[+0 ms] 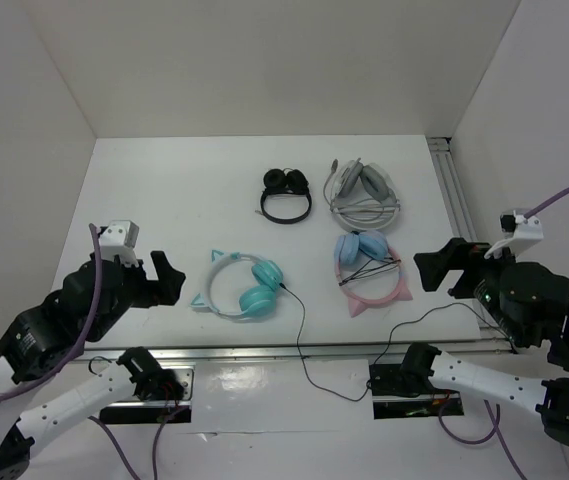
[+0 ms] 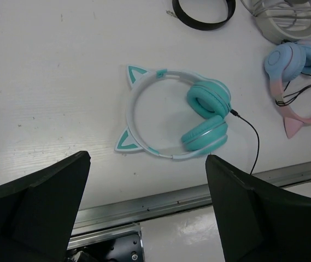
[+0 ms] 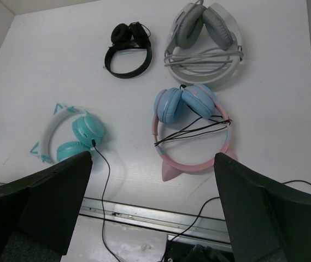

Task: Wrap the headphones

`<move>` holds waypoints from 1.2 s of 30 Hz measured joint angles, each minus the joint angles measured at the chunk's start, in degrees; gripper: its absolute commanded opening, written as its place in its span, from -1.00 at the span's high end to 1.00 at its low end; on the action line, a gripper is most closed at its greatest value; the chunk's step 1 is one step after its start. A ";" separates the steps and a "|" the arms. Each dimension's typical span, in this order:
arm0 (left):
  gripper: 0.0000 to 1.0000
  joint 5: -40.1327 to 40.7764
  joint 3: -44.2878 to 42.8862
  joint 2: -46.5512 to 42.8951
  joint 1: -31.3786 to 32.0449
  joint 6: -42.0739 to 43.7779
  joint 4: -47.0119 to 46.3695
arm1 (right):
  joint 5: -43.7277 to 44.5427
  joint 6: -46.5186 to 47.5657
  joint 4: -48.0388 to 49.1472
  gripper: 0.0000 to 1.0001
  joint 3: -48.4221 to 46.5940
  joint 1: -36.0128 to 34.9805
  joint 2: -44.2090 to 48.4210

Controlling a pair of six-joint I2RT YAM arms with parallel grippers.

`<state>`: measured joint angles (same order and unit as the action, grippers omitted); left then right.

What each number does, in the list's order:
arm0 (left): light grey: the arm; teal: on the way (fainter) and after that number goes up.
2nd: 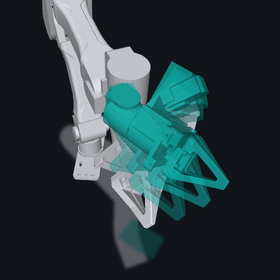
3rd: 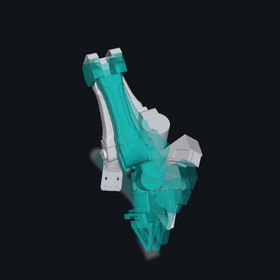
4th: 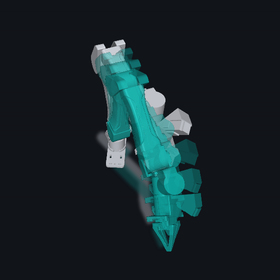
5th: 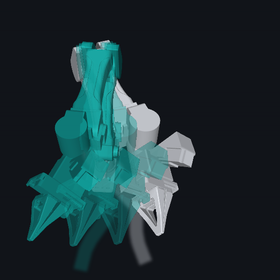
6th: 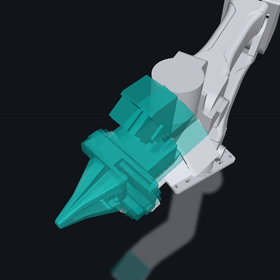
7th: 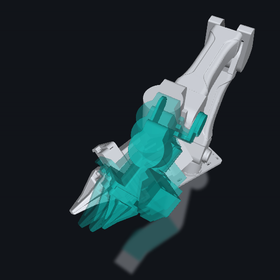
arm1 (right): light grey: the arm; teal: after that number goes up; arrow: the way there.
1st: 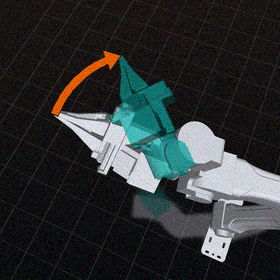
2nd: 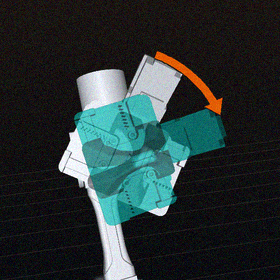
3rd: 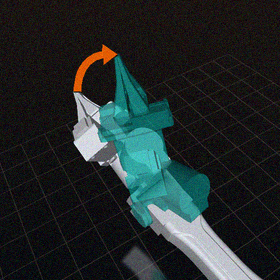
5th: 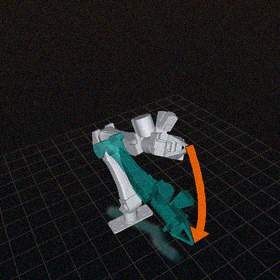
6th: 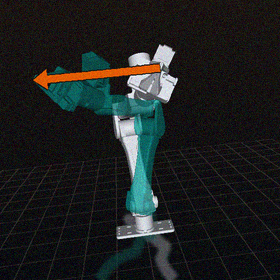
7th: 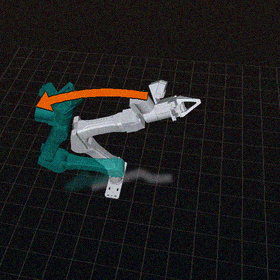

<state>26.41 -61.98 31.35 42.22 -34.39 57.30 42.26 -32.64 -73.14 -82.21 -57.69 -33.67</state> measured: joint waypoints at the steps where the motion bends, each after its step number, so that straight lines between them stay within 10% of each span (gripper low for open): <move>1: -1.00 -0.46 0.11 -0.17 0.00 0.04 -0.02 | -0.04 0.09 0.02 -1.00 0.00 0.00 0.15; 9: -1.00 -5.03 -0.68 3.10 0.00 2.64 0.09 | -4.20 1.09 1.95 -1.00 1.60 0.00 4.50; 20: -1.00 -7.82 -3.56 38.14 -0.92 5.84 -5.11 | -17.90 2.43 15.87 -1.00 22.29 0.11 7.28; 36: -1.00 -14.82 3.39 54.58 -17.59 10.47 -13.97 | -25.16 4.11 23.04 -1.00 24.22 0.11 14.27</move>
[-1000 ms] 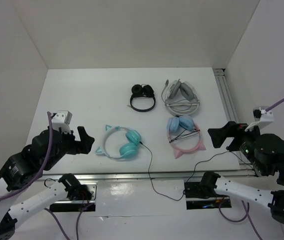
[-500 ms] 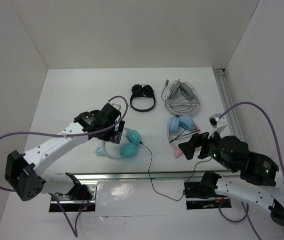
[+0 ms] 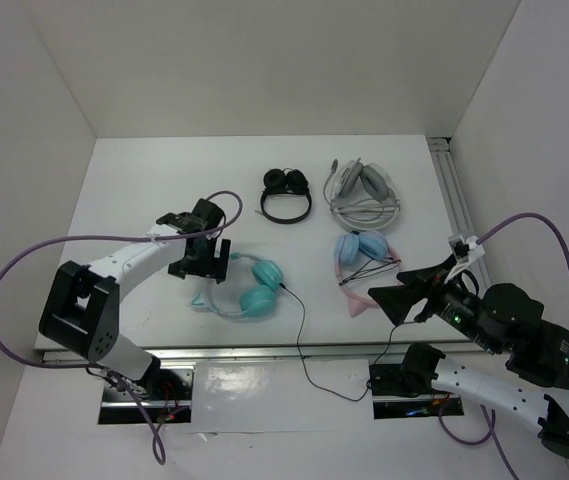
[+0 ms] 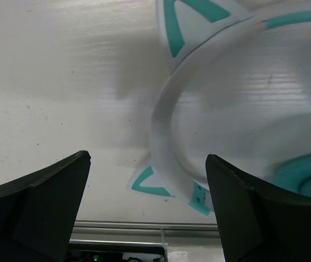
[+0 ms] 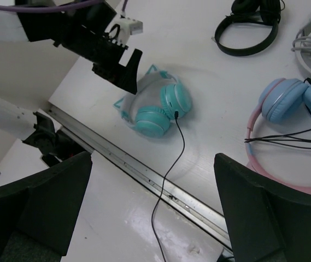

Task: Wrap the headphones

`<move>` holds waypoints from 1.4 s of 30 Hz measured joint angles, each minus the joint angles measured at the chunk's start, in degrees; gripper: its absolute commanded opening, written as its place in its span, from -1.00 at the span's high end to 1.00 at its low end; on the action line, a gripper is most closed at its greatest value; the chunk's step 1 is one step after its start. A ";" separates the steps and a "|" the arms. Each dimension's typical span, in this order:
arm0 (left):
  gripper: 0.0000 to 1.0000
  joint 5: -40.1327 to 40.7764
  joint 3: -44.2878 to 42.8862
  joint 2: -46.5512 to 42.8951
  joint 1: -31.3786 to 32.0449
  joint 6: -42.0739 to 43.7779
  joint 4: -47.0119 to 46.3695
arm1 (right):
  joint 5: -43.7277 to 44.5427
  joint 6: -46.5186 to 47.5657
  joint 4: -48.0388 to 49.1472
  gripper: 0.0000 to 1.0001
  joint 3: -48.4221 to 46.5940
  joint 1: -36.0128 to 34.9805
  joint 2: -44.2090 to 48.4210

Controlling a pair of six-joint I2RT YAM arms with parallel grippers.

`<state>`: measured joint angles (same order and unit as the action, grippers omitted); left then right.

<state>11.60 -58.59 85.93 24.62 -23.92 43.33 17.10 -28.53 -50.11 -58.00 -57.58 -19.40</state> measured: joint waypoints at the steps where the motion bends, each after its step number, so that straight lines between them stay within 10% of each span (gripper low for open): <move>1: -1.00 -0.33 0.72 1.16 -0.76 0.15 -0.68 | -0.24 0.20 0.15 -1.00 -0.20 0.00 0.00; 20: -0.85 -6.86 0.13 11.87 -5.20 2.82 -4.72 | -2.73 3.91 3.23 -1.00 0.04 0.00 1.75; 29: -0.24 -7.37 -1.55 13.64 -5.20 2.56 -4.15 | -2.89 3.96 3.34 -1.00 -0.17 0.00 6.51; 36: 0.93 -7.10 -1.55 13.64 -5.18 2.47 -3.61 | -2.78 3.93 3.13 -1.00 -3.19 0.20 6.80; 42: 1.00 -7.61 -1.51 13.18 -3.67 1.79 -3.74 | -2.84 3.98 2.95 -1.00 -4.39 0.48 6.45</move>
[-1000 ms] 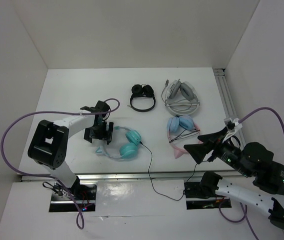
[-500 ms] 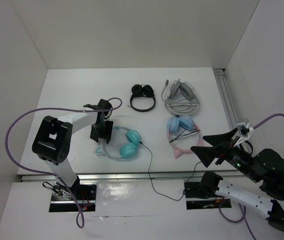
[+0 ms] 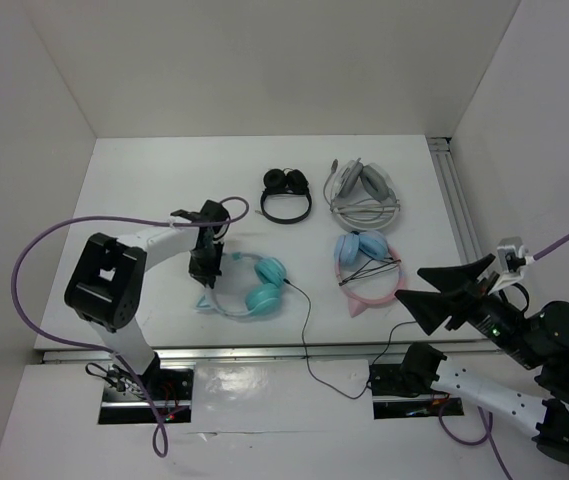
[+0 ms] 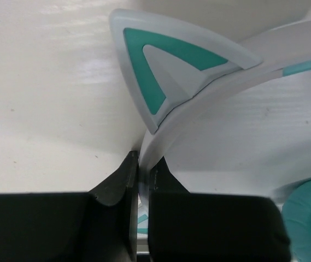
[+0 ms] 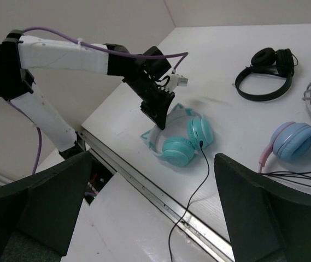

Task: Wrap the headphones

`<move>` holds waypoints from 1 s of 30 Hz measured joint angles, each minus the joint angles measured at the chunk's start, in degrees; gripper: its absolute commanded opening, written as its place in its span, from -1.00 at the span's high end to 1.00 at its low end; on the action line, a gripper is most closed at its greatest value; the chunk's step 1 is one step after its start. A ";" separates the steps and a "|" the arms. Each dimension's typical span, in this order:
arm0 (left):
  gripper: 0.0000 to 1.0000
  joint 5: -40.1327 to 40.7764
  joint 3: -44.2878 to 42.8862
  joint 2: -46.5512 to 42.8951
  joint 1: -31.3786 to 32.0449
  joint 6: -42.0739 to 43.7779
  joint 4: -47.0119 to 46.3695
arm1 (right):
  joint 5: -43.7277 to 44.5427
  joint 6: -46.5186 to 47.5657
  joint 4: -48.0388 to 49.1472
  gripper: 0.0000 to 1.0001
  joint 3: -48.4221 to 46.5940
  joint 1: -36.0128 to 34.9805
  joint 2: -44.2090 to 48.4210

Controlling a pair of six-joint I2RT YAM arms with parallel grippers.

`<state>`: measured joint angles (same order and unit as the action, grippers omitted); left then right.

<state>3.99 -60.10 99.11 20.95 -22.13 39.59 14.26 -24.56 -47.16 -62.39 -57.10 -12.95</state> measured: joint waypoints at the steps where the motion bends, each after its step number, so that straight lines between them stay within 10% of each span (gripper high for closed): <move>1: 1.00 0.15 0.09 -0.26 0.72 -0.68 0.04 | 0.00 0.00 -0.02 -1.00 -0.09 0.00 -0.20; 13: 1.00 15.96 -13.51 -22.38 14.49 -14.03 20.24 | -2.99 0.87 3.23 -1.00 0.07 0.00 -13.73; 30: 1.00 34.01 -47.15 -38.25 14.32 -20.13 40.96 | -8.98 18.23 28.70 -0.98 -0.63 0.04 -44.57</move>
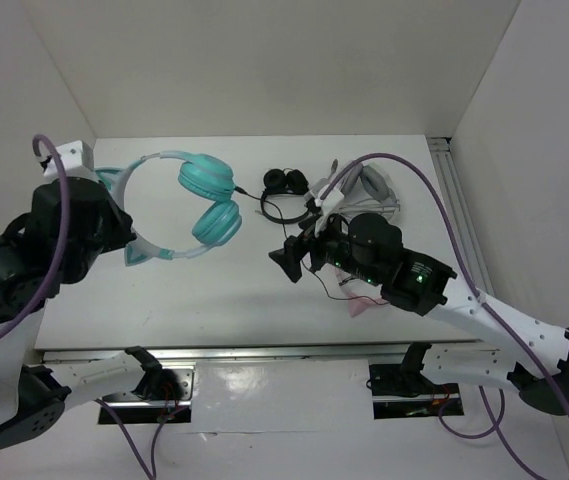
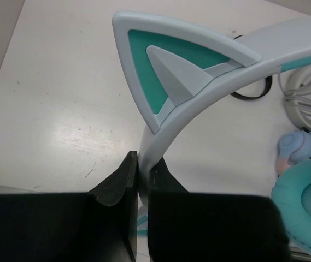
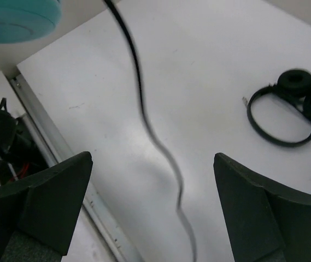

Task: Wrap the headphones

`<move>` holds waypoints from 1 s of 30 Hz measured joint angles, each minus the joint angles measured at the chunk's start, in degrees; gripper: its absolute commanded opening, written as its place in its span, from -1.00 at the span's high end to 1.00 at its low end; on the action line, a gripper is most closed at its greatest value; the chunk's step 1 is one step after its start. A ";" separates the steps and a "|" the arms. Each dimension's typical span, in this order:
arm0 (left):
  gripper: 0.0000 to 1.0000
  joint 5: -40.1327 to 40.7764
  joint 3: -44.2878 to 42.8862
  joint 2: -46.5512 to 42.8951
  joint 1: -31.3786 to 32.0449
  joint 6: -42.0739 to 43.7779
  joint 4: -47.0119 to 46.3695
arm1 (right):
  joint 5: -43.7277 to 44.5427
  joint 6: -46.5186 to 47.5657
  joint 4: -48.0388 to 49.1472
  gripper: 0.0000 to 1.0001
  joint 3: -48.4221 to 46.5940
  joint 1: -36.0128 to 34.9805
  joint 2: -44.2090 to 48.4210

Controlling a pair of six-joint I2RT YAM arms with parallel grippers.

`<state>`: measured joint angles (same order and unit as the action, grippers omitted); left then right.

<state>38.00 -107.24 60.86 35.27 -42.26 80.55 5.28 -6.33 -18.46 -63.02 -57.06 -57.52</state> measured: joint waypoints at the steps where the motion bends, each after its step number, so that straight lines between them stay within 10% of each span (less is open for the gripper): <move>1: 1.00 -0.31 -1.84 0.13 -0.15 0.66 0.17 | 0.26 1.16 1.77 -0.95 0.70 0.00 -0.09; 7: 1.00 -2.45 -8.22 0.09 -0.72 4.66 0.48 | 3.82 7.04 11.26 -0.58 1.53 0.00 -1.88; 9: 1.00 -2.82 -9.42 -0.09 -0.85 5.27 0.79 | 4.50 8.28 13.07 0.13 1.53 0.00 -3.19; 15: 1.00 -2.34 -14.71 0.04 -0.92 6.43 2.10 | 5.60 9.46 15.98 1.00 3.76 0.11 -5.70; 19: 1.00 -2.08 -17.42 0.55 -0.96 6.73 1.73 | 5.07 8.63 17.62 0.54 8.81 1.40 -4.37; 30: 1.00 -3.32 -24.28 5.81 -0.96 7.76 -3.02 | -1.31 6.84 19.37 0.40 15.34 9.68 -1.90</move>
<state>34.68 -131.52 66.67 34.30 -34.50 77.54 3.97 0.51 0.91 -47.68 -47.37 -59.42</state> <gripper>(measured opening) 0.147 0.273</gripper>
